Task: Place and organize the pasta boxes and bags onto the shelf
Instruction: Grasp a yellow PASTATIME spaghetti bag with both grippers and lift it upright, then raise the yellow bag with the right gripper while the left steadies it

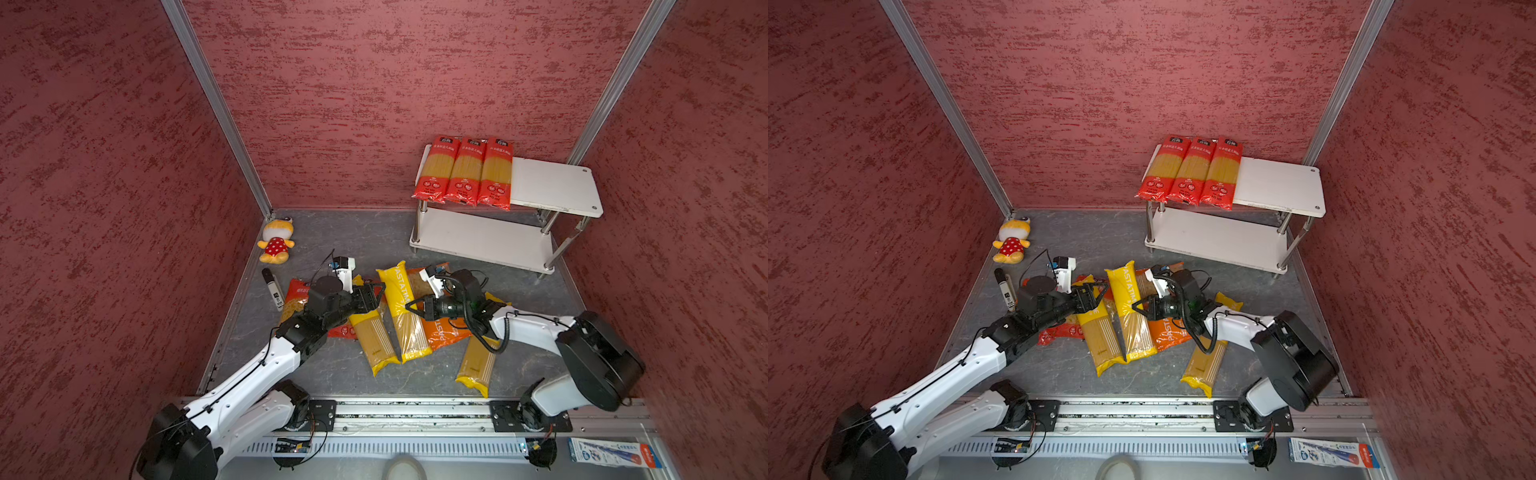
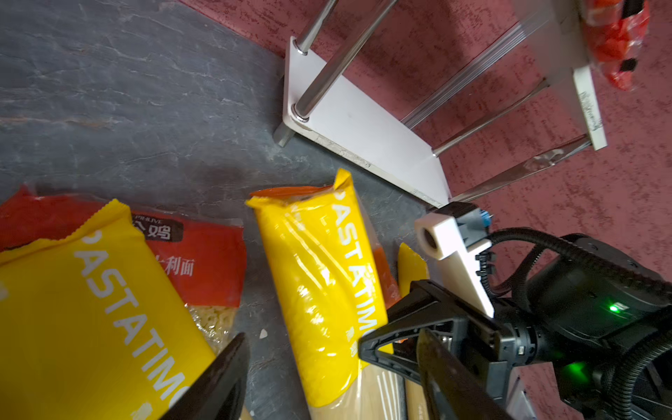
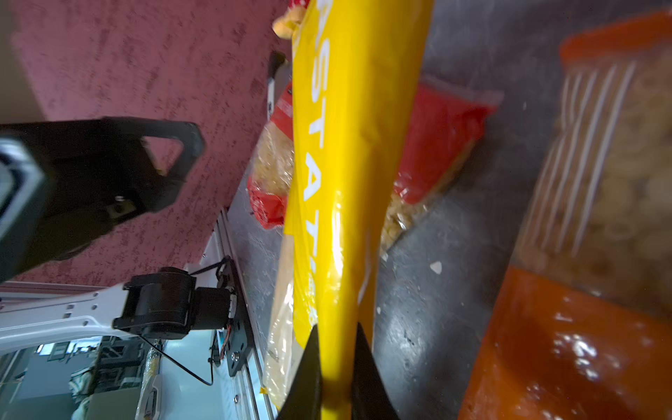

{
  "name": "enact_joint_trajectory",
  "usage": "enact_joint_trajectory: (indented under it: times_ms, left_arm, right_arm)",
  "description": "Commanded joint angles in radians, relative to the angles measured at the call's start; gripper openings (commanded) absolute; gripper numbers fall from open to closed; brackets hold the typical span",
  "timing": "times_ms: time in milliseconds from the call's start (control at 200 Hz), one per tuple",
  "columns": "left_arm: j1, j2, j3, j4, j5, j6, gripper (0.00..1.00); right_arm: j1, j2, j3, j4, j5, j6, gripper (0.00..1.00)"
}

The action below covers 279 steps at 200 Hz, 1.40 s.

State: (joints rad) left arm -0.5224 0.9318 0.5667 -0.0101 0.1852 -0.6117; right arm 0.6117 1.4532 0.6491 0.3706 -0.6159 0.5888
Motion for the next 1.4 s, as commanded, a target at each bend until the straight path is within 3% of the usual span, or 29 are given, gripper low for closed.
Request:
enact_joint_trajectory:
  times_ms: [0,281,416,646,812,1042,1247,1393]
  left_arm:
    - [0.047,0.011,0.013,0.125,0.153,0.010,0.75]
    - [0.041,0.129,0.045,0.463,0.404,0.004,0.77]
    - [0.019,0.160,0.064,0.572,0.452,0.014,0.74]
    - [-0.012,0.227,0.129,0.594,0.497,0.053,0.60]
    - [-0.045,0.261,0.180,0.609,0.511,0.069,0.41]
    - [-0.057,0.281,0.236,0.613,0.499,0.078,0.10]
    - [-0.040,0.301,0.315,0.634,0.485,0.061,0.02]
    - [0.001,0.326,0.394,0.687,0.484,-0.006,0.00]
  right_arm:
    - [-0.015,-0.136,0.014,0.215,0.051,-0.032,0.00]
    - [-0.015,-0.289,0.047,0.185,0.012,-0.153,0.00]
    - [-0.015,-0.331,0.085,0.132,-0.045,-0.173,0.00]
    - [-0.015,-0.367,0.110,0.111,-0.101,-0.164,0.00]
    - [-0.015,-0.369,0.096,0.100,-0.061,-0.170,0.00]
    - [-0.017,-0.378,0.034,0.127,-0.010,-0.155,0.21]
    - [-0.035,-0.411,-0.072,0.165,0.038,-0.114,0.46]
    - [-0.081,-0.441,-0.144,0.165,0.044,-0.074,0.58]
